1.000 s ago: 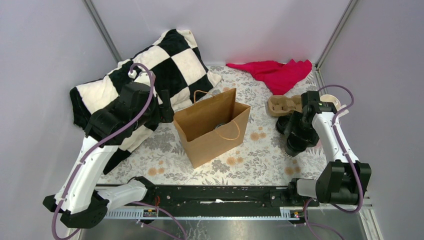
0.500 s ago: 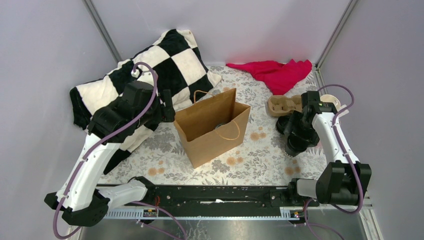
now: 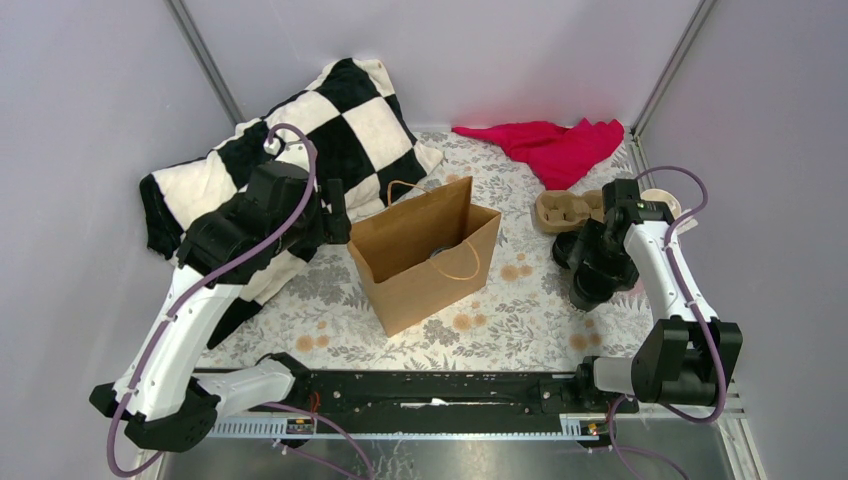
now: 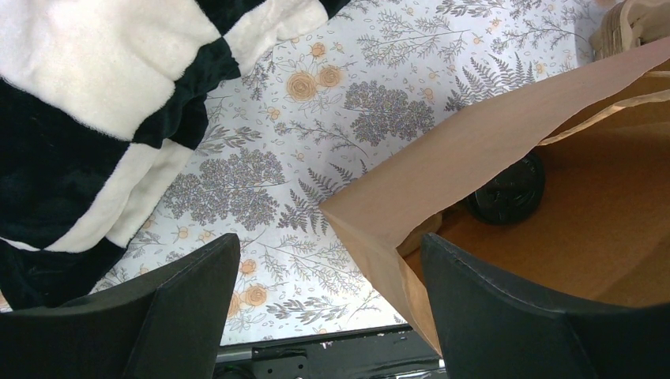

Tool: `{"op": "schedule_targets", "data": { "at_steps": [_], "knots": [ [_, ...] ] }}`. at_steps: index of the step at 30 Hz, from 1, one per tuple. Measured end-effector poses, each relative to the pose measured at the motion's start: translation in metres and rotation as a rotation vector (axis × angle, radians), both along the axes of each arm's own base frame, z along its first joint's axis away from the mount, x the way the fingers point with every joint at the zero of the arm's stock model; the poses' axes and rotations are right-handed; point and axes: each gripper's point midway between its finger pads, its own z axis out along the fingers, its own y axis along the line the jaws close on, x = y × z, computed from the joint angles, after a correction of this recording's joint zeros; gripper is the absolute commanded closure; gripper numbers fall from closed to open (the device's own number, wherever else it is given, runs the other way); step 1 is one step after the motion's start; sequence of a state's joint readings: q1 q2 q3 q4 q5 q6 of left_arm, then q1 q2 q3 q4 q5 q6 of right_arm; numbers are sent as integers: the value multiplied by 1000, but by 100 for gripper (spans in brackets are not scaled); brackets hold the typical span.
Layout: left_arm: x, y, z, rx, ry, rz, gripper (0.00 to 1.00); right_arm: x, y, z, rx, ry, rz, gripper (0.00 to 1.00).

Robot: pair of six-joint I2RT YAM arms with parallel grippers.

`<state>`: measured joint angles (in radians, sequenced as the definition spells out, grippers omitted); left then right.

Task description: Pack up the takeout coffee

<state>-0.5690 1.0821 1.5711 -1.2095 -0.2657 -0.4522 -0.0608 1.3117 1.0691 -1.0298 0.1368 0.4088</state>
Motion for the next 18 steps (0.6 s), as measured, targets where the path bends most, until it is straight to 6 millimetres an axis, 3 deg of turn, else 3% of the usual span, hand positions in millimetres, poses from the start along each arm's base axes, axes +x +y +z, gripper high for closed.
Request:
{"op": "schedule_targets", "data": {
  "at_steps": [10, 18],
  "knots": [
    [0, 0, 2, 3, -6, -5, 12, 1, 2, 0, 8, -5, 1, 1],
    [0, 0, 2, 3, -6, -5, 12, 1, 5, 2, 26, -16, 4, 1]
  ]
}}
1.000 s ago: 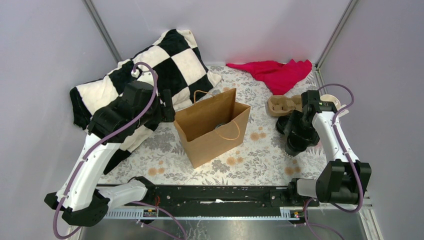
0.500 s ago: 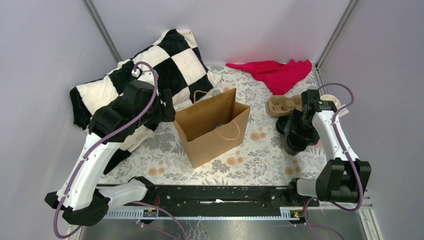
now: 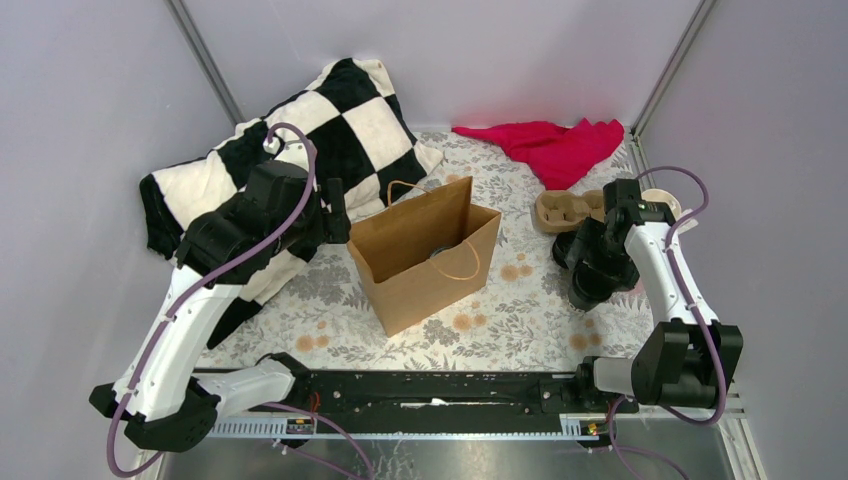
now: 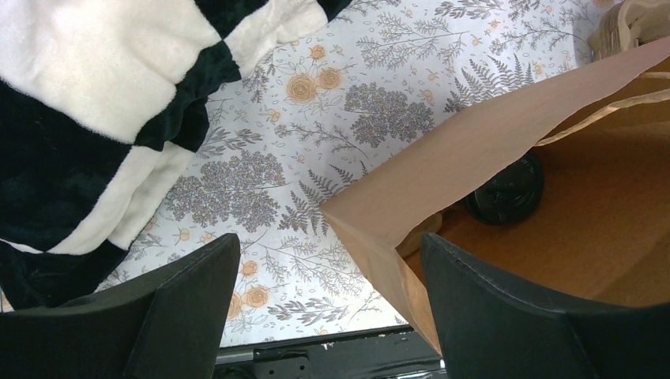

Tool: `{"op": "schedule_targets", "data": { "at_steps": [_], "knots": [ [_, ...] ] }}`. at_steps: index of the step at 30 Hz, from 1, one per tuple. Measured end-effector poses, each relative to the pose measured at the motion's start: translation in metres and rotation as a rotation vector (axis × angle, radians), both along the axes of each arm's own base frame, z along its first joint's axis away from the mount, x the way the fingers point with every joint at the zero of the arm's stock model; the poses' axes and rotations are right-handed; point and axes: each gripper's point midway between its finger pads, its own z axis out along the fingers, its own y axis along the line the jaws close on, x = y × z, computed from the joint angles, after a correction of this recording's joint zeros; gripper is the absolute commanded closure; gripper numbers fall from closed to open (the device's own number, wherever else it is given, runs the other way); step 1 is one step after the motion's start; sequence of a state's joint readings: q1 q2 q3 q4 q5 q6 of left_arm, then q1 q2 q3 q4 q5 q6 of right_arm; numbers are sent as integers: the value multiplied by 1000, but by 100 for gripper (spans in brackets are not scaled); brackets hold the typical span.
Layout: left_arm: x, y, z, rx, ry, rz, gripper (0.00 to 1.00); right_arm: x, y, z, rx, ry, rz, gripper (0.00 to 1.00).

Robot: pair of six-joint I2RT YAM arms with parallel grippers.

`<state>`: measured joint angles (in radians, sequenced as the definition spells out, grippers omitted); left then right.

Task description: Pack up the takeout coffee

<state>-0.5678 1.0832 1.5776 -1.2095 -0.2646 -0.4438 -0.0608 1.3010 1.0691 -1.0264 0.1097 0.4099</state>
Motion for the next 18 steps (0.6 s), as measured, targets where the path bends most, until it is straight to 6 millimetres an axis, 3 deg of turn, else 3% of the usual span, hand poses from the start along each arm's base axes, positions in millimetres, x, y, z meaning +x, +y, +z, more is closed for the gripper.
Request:
{"op": "schedule_targets", "data": {
  "at_steps": [3, 18],
  "knots": [
    [0, 0, 0, 0, 0, 0, 12, 0, 0, 0, 1, -3, -3, 8],
    [1, -1, -2, 4, 7, -4, 12, -4, 0, 2, -1, -17, -14, 20]
  ]
}}
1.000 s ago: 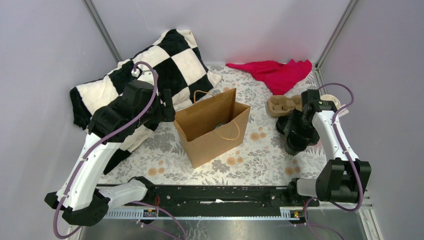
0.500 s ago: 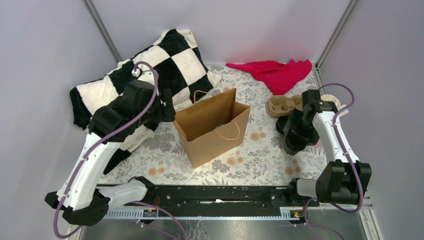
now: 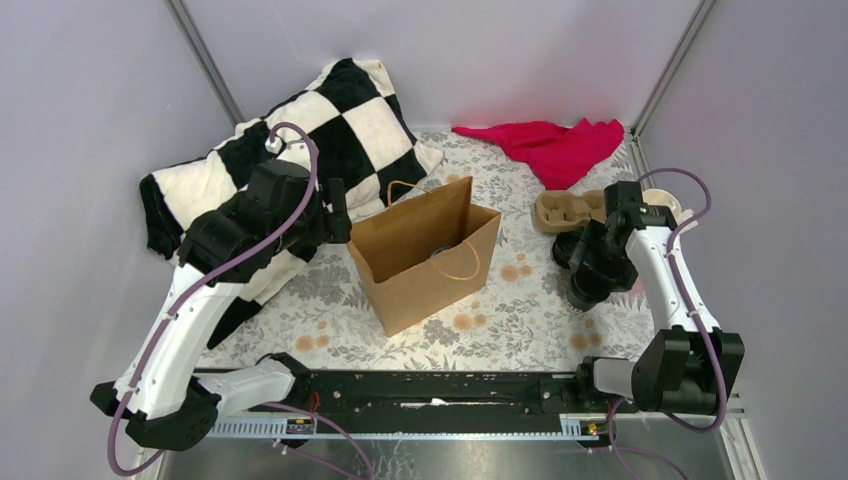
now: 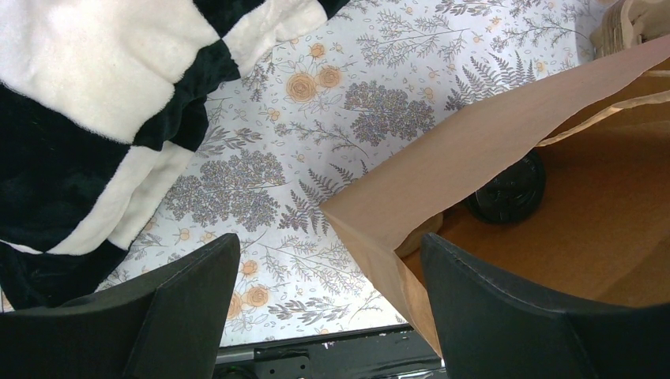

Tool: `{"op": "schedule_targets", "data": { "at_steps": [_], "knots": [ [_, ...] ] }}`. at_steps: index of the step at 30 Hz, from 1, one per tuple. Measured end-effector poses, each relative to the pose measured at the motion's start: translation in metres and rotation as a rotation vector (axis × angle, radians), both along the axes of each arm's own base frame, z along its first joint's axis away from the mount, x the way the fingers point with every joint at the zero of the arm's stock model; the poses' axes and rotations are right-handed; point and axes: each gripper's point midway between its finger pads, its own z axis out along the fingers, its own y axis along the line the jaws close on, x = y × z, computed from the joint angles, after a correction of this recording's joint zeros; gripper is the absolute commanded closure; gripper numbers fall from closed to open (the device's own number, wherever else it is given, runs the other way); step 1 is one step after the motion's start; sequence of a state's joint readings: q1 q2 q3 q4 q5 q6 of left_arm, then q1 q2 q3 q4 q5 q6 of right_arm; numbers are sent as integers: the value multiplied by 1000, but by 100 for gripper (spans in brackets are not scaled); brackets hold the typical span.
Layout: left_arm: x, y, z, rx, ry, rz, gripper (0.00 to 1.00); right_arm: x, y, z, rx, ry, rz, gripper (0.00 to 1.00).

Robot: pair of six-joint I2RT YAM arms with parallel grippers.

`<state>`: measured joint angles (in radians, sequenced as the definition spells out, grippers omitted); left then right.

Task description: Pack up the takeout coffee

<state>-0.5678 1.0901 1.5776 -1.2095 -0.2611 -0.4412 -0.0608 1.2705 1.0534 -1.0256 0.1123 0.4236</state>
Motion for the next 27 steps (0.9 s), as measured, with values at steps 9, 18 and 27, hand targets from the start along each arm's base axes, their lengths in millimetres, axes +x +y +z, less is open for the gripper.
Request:
{"op": "schedule_targets", "data": {
  "at_steps": [9, 18, 27],
  "knots": [
    [0, 0, 0, 0, 0, 0, 12, 1, -1, 3, -4, -2, 7, 27],
    [0, -1, 0, -2, 1, -3, 12, 0, -1, 15, -5, -18, 7, 26],
    [1, -3, 5, -14, -6, -7, 10, 9, 4, 50, 20, -86, 38, 26]
  ]
}}
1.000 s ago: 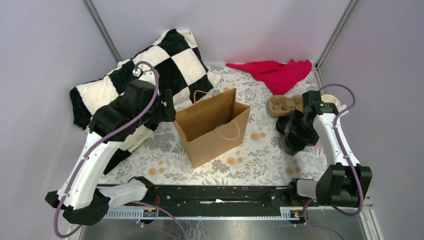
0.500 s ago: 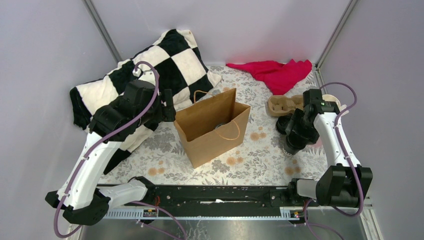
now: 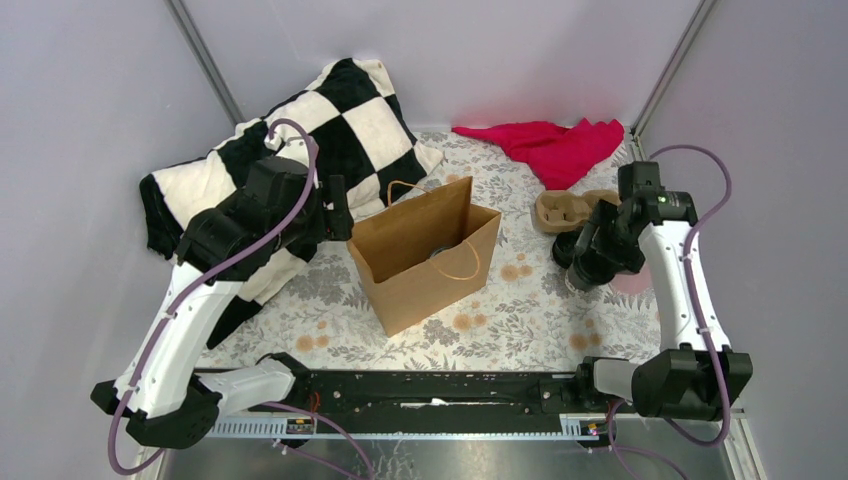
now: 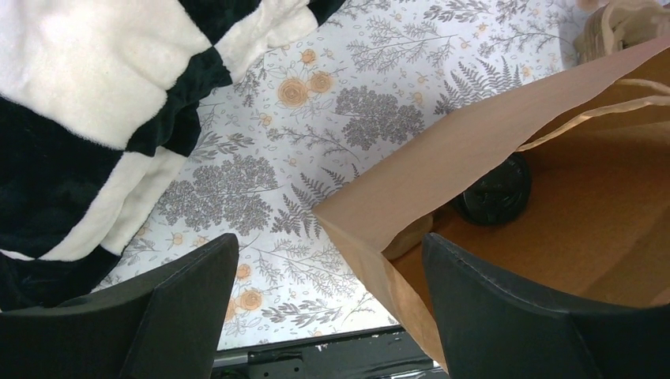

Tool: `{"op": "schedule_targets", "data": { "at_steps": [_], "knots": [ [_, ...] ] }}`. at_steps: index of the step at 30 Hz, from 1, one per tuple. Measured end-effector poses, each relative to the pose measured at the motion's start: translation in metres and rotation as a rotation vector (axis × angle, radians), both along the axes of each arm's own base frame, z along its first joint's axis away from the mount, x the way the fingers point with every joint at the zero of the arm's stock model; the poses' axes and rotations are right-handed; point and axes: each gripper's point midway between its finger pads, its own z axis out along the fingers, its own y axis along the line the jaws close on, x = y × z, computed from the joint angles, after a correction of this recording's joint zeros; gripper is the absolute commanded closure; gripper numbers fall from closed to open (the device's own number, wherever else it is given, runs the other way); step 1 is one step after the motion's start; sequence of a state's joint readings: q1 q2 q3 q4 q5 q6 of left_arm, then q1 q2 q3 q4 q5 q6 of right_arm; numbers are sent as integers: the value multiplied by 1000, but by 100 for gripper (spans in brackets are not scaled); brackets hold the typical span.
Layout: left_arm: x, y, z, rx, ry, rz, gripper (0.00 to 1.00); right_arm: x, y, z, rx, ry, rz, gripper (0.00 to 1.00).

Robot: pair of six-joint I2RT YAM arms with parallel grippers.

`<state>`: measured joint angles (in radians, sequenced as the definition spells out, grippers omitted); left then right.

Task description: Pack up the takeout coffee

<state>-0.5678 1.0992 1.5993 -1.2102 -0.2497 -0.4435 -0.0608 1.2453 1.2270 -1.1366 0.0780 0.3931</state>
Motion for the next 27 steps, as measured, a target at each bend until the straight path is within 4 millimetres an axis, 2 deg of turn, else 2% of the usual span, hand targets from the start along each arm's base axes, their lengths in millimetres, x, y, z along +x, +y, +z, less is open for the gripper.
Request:
{"op": "schedule_targets", "data": {
  "at_steps": [4, 9, 15, 17, 18, 20, 22, 27],
  "knots": [
    [0, -4, 6, -27, -4, -2, 11, 15, 7, 37, 35, -102, 36, 26],
    [3, -20, 14, -99, 20, -20, 19, 33, 24, 101, 105, -282, 104, 26],
    [-2, -35, 5, -176, 98, -20, 20, 41, 49, 180, 205, -481, 223, 28],
    [-7, -37, 0, -200, 123, -13, 20, 44, 52, 197, 209, -523, 252, 26],
    [-10, -37, -3, -211, 136, -8, 20, 43, 52, 199, 203, -527, 261, 26],
    [-16, -38, -9, -232, 160, 1, 19, 40, 51, 188, 199, -496, 267, 26],
    [-23, -36, -15, -243, 180, 12, 19, 31, 52, 159, 216, -410, 261, 26],
    [-30, -33, -12, -275, 179, 30, 19, 7, 57, 59, 285, -141, 216, 25]
  ]
}}
